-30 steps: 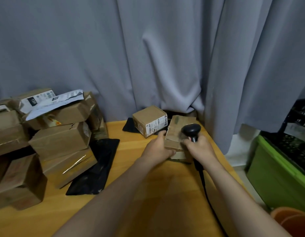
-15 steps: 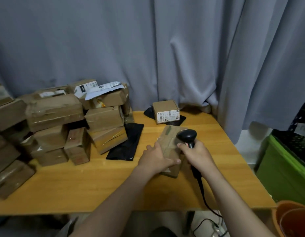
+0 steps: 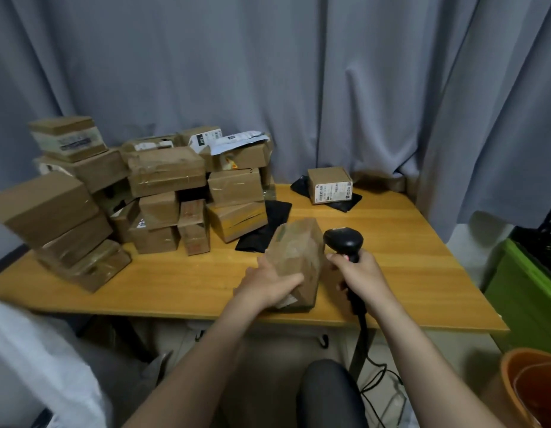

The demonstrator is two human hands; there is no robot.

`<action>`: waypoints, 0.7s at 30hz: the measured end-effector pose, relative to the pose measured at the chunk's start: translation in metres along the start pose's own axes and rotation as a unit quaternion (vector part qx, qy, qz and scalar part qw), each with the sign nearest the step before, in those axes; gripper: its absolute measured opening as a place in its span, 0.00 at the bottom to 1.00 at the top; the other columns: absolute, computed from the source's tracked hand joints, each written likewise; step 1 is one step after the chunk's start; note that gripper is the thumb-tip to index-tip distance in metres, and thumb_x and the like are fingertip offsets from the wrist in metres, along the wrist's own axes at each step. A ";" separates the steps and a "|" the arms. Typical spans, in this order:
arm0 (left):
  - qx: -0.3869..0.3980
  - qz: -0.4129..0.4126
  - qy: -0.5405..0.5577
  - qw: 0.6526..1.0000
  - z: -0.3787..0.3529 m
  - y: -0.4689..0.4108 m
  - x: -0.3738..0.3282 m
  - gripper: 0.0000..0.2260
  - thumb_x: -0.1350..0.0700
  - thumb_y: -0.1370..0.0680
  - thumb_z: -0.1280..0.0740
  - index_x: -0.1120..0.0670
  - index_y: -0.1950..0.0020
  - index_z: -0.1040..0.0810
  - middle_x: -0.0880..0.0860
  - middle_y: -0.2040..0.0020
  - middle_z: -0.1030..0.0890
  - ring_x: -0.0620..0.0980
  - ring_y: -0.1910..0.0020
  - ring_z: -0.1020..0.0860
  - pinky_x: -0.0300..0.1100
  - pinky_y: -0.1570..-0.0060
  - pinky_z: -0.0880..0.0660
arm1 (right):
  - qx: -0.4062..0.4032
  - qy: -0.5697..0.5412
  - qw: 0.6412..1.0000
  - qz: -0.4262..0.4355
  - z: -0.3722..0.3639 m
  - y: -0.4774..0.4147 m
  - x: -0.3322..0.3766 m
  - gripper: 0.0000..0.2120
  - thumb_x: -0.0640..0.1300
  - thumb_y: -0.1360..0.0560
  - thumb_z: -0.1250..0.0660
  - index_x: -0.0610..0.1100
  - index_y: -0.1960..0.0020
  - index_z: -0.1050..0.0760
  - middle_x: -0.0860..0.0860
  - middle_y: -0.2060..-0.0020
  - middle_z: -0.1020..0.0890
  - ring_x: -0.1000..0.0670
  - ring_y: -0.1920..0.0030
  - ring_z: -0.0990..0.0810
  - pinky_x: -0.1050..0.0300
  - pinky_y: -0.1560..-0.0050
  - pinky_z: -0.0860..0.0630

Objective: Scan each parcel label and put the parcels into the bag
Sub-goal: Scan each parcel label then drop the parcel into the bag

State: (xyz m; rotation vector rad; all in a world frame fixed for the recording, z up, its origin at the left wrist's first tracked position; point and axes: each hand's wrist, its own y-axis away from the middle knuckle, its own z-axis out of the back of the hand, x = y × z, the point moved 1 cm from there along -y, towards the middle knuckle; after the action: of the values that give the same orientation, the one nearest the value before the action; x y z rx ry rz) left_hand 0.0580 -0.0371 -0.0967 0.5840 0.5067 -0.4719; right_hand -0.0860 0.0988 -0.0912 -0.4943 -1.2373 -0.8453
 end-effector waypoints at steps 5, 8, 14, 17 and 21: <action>0.074 0.018 0.131 0.988 0.018 0.031 0.043 0.24 0.34 0.19 0.41 0.51 0.34 0.28 0.51 0.44 0.21 0.54 0.45 0.20 0.45 0.56 0.25 | 0.054 0.035 0.998 0.017 -0.029 0.020 0.004 0.04 0.47 0.20 0.29 0.50 0.49 0.25 0.46 0.57 0.16 0.47 0.69 0.18 0.54 0.67 0.25; 0.044 0.037 0.205 0.977 0.018 0.044 0.063 0.18 0.41 0.16 0.41 0.49 0.31 0.27 0.50 0.42 0.20 0.51 0.46 0.19 0.44 0.58 0.25 | 0.084 0.038 0.996 0.017 -0.049 0.030 0.004 0.05 0.47 0.20 0.29 0.51 0.48 0.25 0.47 0.59 0.16 0.50 0.72 0.18 0.55 0.70 0.25; -0.052 -0.104 0.245 0.962 0.022 0.053 0.086 0.25 0.60 0.15 0.38 0.37 0.24 0.34 0.45 0.33 0.28 0.51 0.34 0.26 0.40 0.50 0.20 | 0.083 -0.014 0.996 0.037 -0.071 0.055 0.007 0.06 0.48 0.21 0.27 0.52 0.45 0.23 0.51 0.53 0.17 0.49 0.57 0.18 0.56 0.59 0.23; -0.090 -0.047 0.245 0.964 0.022 0.053 0.095 0.15 0.44 0.18 0.33 0.42 0.33 0.31 0.50 0.34 0.24 0.51 0.40 0.21 0.46 0.50 0.20 | 0.095 -0.015 0.994 0.047 -0.081 0.072 0.009 0.08 0.47 0.21 0.27 0.48 0.44 0.22 0.50 0.56 0.17 0.52 0.66 0.19 0.62 0.70 0.25; -0.105 0.002 0.270 0.957 0.013 0.056 0.112 0.28 0.33 0.27 0.27 0.46 0.38 0.35 0.52 0.40 0.22 0.54 0.44 0.20 0.47 0.57 0.25 | 0.106 -0.007 0.993 0.043 -0.091 0.085 0.002 0.08 0.50 0.22 0.26 0.49 0.45 0.21 0.44 0.57 0.14 0.50 0.73 0.21 0.54 0.70 0.24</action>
State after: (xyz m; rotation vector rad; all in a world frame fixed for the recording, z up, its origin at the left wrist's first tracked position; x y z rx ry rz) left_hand 0.1800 -0.0342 -0.1284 0.5051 1.0633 -0.2438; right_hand 0.0364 0.0830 -0.1057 -0.3792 -1.2927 -0.6312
